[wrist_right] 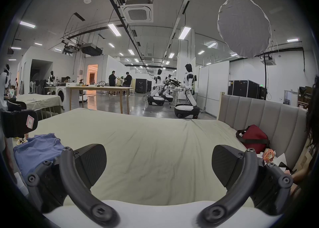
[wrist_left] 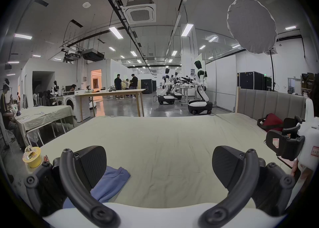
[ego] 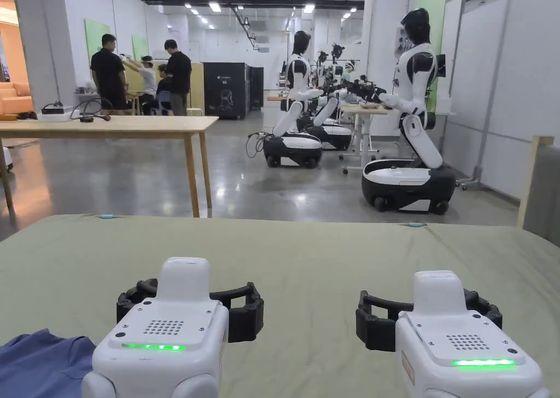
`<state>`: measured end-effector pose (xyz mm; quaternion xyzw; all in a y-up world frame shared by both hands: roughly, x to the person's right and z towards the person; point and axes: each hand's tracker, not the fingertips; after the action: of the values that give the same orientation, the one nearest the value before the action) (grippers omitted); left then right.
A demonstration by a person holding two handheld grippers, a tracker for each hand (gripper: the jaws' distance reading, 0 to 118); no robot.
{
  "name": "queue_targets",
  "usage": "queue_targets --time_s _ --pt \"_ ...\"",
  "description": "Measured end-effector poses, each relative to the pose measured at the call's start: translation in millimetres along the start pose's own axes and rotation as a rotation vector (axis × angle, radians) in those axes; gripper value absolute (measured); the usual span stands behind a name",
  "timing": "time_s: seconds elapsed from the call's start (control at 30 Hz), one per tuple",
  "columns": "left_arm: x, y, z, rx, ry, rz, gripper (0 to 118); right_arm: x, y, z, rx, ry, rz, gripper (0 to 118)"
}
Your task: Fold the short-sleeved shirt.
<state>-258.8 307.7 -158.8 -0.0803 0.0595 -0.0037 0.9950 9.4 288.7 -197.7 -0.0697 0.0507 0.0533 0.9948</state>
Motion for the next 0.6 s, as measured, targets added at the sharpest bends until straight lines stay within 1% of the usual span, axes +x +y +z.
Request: queue_targets --time_s 0.23,0.33,0.37,0.4,0.43,0.47,0.5,0.53,0.57,0.6 --pt "-2.3 2.6 1.7 0.012 -0.015 0.019 118 0.1 3.3 0.5 -0.002 0.006 -0.011 118" --pt "-11.2 4.2 2.4 0.014 -0.059 0.127 118 -0.2 4.7 0.8 -0.002 0.009 -0.005 118" --pt "-17.6 4.1 2.6 0.019 -0.081 0.205 118 -1.3 6.2 0.9 0.001 0.015 0.019 118" --pt "-24.9 3.6 2.3 0.019 -0.109 0.287 118 -3.9 8.1 1.3 0.011 0.009 0.07 118" --pt "-38.4 1.1 0.9 0.023 -0.161 0.439 118 -11.1 10.0 2.4 0.04 -0.012 0.189 118" --pt "-52.2 -3.5 -0.7 0.037 -0.211 0.605 118 -20.0 10.2 3.5 0.069 -0.038 0.327 118" --pt "-65.4 -9.8 -2.5 0.043 -0.248 0.781 118 -30.5 8.2 3.8 0.092 -0.067 0.5 118" --pt "-80.3 -22.7 -5.3 0.038 -0.258 1.046 118 -43.4 2.7 4.3 0.133 -0.105 0.715 118" --pt "-91.4 -36.3 -8.7 0.024 -0.264 1.273 118 -55.3 -7.9 3.9 0.173 -0.113 0.979 118" --pt "-99.0 -49.5 -14.2 -0.01 -0.291 1.448 118 -64.5 -19.5 2.9 0.21 -0.15 1.205 118"
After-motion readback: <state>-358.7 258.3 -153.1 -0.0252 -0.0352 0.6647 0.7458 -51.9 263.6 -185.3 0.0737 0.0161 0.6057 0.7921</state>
